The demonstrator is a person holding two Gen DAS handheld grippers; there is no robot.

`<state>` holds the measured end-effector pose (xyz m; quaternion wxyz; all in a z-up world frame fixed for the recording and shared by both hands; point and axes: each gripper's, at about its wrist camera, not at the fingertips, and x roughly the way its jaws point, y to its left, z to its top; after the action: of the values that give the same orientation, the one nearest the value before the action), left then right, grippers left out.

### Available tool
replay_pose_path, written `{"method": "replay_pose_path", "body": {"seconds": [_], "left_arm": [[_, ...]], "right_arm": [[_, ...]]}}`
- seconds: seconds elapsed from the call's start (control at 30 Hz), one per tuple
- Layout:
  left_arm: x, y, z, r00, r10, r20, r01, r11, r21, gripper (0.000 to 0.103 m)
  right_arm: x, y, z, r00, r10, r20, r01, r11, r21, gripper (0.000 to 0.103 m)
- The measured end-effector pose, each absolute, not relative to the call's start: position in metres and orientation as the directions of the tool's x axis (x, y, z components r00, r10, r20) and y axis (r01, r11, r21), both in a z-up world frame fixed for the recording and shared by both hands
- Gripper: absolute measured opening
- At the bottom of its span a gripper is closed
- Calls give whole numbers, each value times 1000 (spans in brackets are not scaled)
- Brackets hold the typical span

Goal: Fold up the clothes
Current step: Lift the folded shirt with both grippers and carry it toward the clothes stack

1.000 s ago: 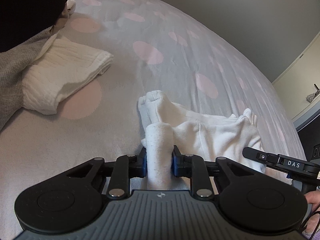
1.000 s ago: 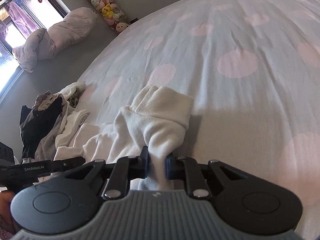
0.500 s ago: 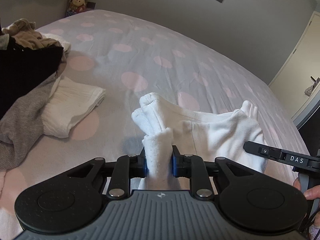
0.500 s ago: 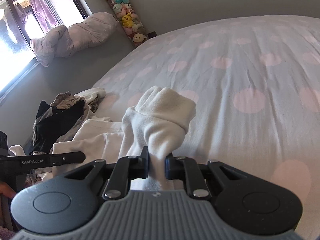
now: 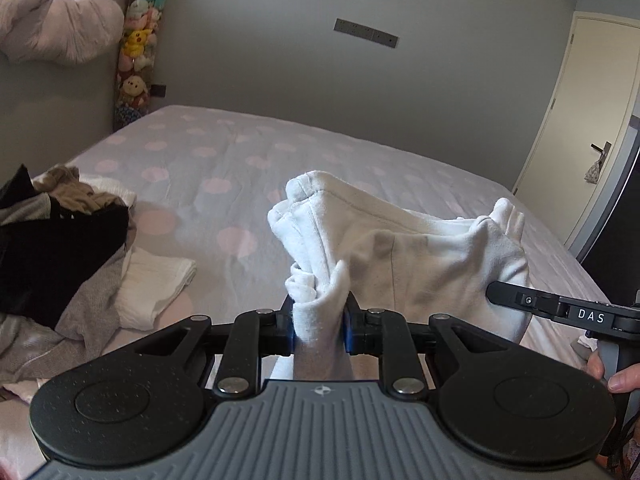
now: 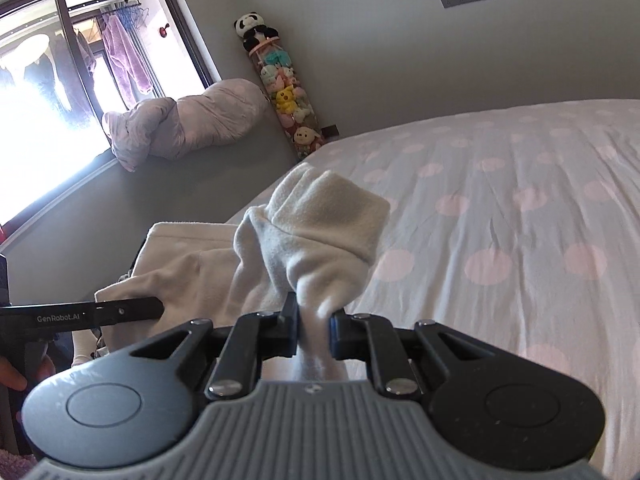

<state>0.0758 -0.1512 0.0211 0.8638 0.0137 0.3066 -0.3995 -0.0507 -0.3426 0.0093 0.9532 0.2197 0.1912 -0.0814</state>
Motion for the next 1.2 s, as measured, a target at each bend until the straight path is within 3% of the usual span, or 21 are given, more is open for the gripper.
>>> {"method": "replay_pose_path", "body": {"seconds": [0.33,0.63,0.97,1.2], "left_arm": [[15,-190,85,435,-793,-426,818,546,-180,18],[-56,-268,123,236,-917,-322,934,305,-184,18],[-164,-388,149,-61,-958,-280,992,-27,-123,18],[-236,-464,136,-246,-912,-328,969,-217,-122,18]], "right_arm": [[-155,-349,82,943,-207,-260,289,899,330,16],[-286,-375,146,899,-400,-177,435,861,264,16],[-449,-409,192,753,-645,-128,657,727,199,16],[-548,-428,196,627,-770,-123,776,602,186,16]]}}
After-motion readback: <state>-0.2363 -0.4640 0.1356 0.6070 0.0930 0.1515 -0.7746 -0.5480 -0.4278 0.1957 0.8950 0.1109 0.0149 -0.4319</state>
